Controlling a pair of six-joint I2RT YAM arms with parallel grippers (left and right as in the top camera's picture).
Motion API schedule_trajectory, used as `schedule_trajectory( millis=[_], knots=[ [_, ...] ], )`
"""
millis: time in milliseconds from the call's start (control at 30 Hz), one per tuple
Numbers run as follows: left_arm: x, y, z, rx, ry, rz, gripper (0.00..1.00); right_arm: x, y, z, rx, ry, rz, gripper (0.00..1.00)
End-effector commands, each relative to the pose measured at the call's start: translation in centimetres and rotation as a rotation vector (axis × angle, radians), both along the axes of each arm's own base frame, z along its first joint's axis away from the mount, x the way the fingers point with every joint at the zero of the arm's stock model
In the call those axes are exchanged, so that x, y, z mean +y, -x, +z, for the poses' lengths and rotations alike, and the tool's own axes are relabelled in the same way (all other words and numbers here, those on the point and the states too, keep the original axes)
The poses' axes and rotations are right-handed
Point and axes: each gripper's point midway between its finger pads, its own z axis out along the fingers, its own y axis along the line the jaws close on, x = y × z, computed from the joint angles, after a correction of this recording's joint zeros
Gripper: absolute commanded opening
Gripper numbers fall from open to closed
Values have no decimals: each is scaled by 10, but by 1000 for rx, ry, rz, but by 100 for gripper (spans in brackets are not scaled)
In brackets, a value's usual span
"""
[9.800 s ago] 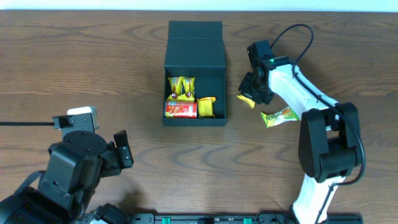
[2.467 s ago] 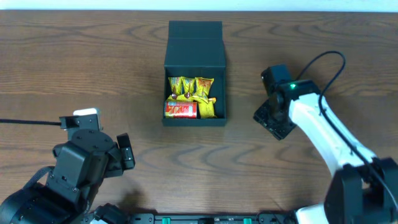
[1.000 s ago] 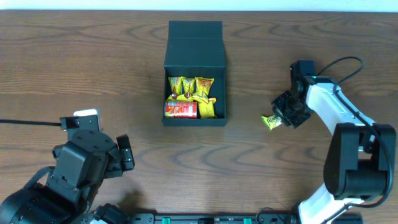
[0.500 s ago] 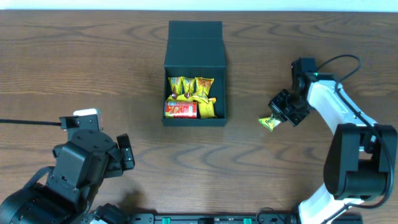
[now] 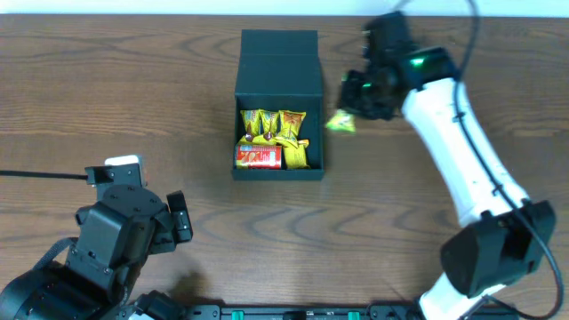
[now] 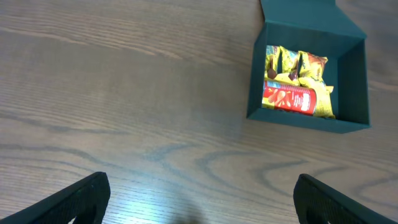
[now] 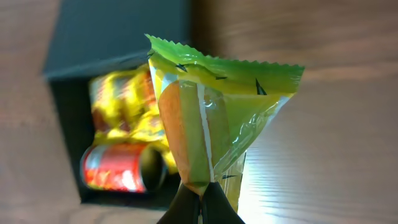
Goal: Pack container
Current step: 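Carry the green packet into the box and lower it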
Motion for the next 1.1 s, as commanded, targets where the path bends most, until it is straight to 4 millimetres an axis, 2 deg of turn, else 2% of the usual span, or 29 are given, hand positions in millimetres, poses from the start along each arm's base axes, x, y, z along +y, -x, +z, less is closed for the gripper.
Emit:
schedule_trajectory(
  millis=[0, 200, 400, 533, 667, 1000, 1067],
  knots=[
    [2, 0, 0, -2, 1, 11, 95, 14, 5, 1, -58, 116, 83, 2],
    [2, 0, 0, -3, 1, 11, 95, 45, 5, -28, -44, 155, 196, 2],
    [3, 0, 1, -6, -4, 15, 96, 52, 5, -71, 42, 178, 241, 2],
    [3, 0, 1, -6, -5, 15, 96, 59, 3, -90, 75, 159, 256, 2],
    [3, 0, 1, -6, -4, 15, 95, 68, -1, -97, 78, 118, 243, 2],
    [3, 0, 1, -5, -5, 15, 95, 65, 3, -126, 169, 129, 162, 2],
    [3, 0, 1, -5, -5, 15, 95, 62, 2, -127, 164, 143, 152, 2]
  ],
)
